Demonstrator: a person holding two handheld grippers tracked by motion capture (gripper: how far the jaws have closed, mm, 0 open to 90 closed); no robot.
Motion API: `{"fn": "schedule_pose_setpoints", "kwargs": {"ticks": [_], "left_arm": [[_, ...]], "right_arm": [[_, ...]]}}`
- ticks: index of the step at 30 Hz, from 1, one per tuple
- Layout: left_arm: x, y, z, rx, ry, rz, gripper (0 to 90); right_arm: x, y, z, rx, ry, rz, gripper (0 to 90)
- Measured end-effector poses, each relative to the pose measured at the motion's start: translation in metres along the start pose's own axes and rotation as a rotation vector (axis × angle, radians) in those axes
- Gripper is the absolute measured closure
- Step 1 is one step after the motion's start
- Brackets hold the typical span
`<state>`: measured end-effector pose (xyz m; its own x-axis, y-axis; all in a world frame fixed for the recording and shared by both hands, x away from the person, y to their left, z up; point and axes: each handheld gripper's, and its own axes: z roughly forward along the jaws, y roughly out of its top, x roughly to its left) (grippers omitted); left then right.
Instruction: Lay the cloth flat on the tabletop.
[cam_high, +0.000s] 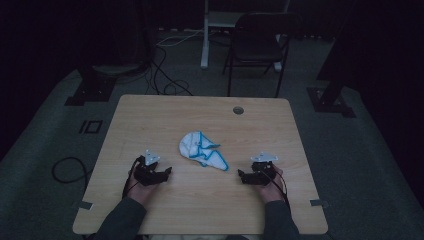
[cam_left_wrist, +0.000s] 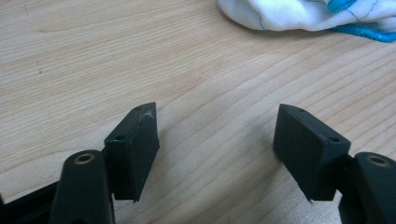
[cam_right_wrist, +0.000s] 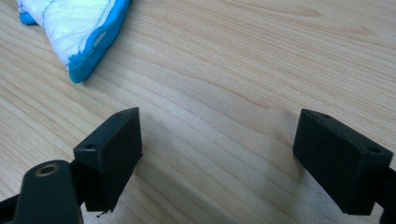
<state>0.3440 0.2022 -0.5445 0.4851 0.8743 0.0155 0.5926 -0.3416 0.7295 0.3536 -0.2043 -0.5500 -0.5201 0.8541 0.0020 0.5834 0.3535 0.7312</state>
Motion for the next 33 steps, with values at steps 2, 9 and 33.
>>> {"fn": "schedule_pose_setpoints", "kwargs": {"ticks": [2, 9, 33], "left_arm": [[0.000, 0.000, 0.000, -0.002, 0.000, 0.000, 34.7], [0.000, -0.001, -0.001, -0.010, -0.001, -0.001, 41.0], [-0.028, 0.048, -0.003, -0.029, -0.080, 0.079, 53.9]], "right_arm": [[0.000, 0.000, 0.000, -0.001, -0.003, 0.002, 16.1], [-0.002, 0.002, 0.001, -0.010, -0.015, 0.015, 21.1], [0.026, 0.014, -0.005, -0.052, 0.017, -0.045, 59.6]]}}
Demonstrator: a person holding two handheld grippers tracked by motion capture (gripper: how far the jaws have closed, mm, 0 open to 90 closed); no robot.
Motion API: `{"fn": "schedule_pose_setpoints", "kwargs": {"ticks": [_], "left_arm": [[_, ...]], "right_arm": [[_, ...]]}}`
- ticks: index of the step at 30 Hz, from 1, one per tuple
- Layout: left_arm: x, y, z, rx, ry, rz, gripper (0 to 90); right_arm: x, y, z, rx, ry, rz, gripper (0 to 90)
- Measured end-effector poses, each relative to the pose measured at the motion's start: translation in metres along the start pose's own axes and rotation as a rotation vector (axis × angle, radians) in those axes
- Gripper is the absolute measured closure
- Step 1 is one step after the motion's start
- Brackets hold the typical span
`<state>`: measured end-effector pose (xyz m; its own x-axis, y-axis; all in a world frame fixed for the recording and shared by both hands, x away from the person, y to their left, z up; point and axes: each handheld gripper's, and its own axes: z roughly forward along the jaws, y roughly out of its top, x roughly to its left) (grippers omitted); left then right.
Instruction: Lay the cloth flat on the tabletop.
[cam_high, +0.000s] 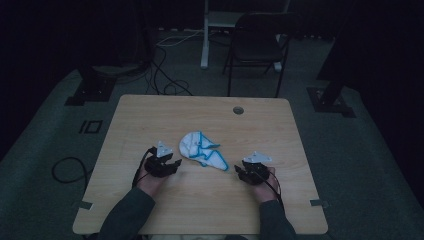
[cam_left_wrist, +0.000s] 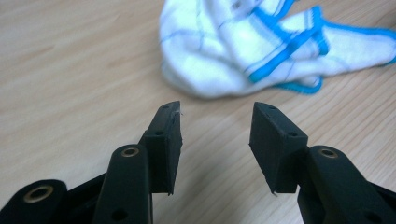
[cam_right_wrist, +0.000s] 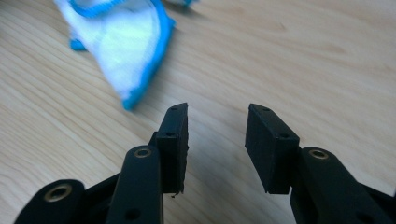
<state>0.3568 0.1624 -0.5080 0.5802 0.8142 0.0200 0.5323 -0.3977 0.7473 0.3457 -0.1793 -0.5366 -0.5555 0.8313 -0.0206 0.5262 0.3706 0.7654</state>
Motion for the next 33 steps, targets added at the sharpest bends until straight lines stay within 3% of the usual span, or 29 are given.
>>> {"fn": "schedule_pose_setpoints", "kwargs": {"ticks": [4, 13, 20, 25, 30, 33], "left_arm": [[-0.010, 0.013, 0.004, -0.010, -0.017, 0.031, 53.8], [-0.030, 0.031, 0.023, -0.005, -0.052, 0.100, 52.4], [-0.039, 0.038, 0.040, 0.029, -0.041, 0.138, 52.7], [-0.038, 0.039, 0.047, 0.056, 0.003, 0.120, 63.6], [-0.034, 0.043, 0.045, 0.061, 0.006, 0.115, 82.3], [-0.030, 0.047, 0.043, 0.057, 0.009, 0.105, 88.0]], "right_arm": [[0.007, 0.006, 0.000, -0.036, 0.012, -0.015, 60.0], [0.017, 0.013, 0.006, -0.048, 0.038, -0.034, 60.6], [0.022, 0.014, 0.008, -0.053, 0.058, -0.045, 60.7], [0.025, 0.013, 0.009, -0.046, 0.068, -0.048, 60.5], [0.029, 0.012, 0.014, -0.032, 0.074, -0.066, 60.0], [0.030, 0.011, 0.016, -0.023, 0.078, -0.071, 60.8]]}}
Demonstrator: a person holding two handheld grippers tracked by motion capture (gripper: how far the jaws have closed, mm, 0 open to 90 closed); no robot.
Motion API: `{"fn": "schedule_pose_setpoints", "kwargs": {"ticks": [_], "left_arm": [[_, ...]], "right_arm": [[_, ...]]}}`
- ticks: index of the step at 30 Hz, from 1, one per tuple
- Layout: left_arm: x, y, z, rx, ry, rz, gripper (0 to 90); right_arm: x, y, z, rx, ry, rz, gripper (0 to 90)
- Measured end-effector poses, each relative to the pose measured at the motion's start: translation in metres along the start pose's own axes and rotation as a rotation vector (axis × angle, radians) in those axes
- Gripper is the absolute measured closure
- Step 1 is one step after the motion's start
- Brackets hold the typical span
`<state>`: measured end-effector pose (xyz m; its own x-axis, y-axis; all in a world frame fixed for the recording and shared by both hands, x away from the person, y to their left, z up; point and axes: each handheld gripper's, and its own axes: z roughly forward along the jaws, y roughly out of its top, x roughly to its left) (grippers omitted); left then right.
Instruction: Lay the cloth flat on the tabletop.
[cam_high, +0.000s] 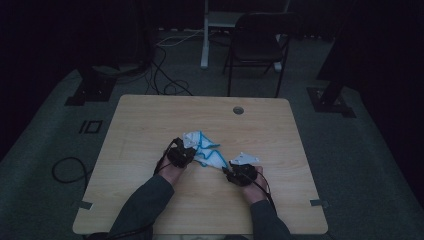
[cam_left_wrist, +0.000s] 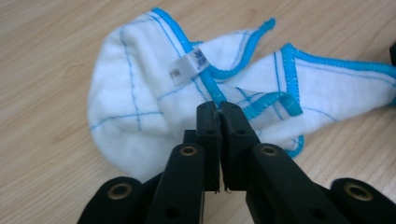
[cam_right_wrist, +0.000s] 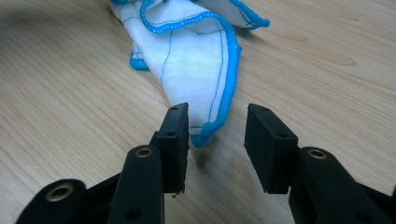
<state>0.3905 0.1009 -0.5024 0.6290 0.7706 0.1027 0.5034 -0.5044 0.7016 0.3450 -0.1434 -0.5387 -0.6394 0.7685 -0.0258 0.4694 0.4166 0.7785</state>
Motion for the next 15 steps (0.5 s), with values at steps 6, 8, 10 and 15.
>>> {"fn": "schedule_pose_setpoints", "kwargs": {"ticks": [6, 8, 10, 15], "left_arm": [[0.009, 0.002, -0.008, -0.018, 0.022, -0.013, 89.3], [0.012, 0.002, -0.010, -0.024, 0.028, -0.026, 89.5], [0.014, 0.002, -0.012, -0.028, 0.031, -0.032, 89.5], [0.026, 0.001, -0.021, -0.058, 0.057, -0.074, 89.6]], "right_arm": [[0.001, -0.001, 0.002, 0.013, 0.010, -0.011, 72.8], [0.002, -0.002, 0.002, 0.019, 0.008, -0.018, 77.3], [0.002, -0.002, 0.002, 0.020, 0.008, -0.026, 80.6], [0.001, -0.002, 0.000, 0.015, -0.007, -0.031, 86.7]]}}
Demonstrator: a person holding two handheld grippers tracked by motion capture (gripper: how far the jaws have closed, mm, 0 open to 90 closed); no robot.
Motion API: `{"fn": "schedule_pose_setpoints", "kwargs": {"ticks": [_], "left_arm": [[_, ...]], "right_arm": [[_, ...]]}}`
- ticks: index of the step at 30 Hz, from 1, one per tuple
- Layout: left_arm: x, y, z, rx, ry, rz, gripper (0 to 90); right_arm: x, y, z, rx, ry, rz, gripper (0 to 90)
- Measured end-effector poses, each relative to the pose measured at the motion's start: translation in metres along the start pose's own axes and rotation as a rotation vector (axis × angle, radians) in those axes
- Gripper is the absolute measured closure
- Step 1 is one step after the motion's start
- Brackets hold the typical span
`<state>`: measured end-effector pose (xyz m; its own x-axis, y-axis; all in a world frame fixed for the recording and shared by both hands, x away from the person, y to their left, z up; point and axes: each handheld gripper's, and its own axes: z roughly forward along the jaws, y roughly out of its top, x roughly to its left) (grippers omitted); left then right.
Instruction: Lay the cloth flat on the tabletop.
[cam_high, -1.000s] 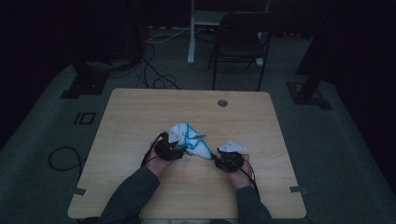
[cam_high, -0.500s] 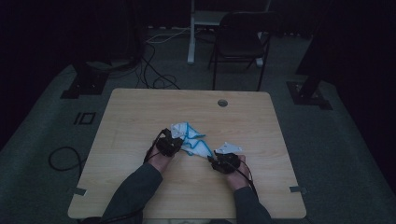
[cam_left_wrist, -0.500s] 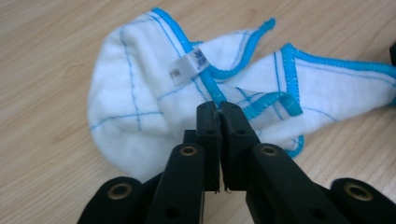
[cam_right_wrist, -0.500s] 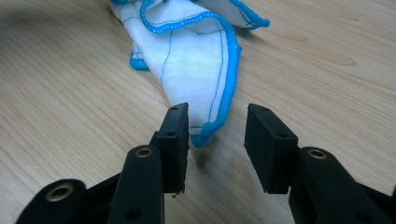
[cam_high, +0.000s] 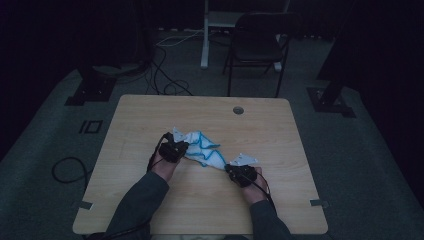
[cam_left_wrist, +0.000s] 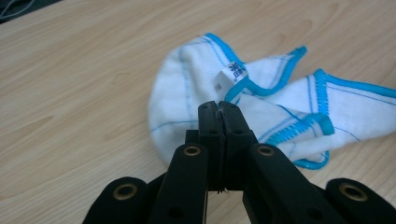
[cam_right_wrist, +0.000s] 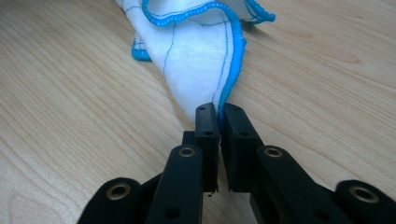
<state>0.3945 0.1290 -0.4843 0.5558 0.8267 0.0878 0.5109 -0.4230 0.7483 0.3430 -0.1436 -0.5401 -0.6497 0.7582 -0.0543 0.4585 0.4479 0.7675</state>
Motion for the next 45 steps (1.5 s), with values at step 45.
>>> {"fn": "schedule_pose_setpoints", "kwargs": {"ticks": [45], "left_arm": [[0.042, -0.045, -0.040, -0.031, 0.047, -0.125, 74.7]], "right_arm": [[0.028, 0.003, -0.001, -0.038, 0.076, -0.041, 66.0]]}}
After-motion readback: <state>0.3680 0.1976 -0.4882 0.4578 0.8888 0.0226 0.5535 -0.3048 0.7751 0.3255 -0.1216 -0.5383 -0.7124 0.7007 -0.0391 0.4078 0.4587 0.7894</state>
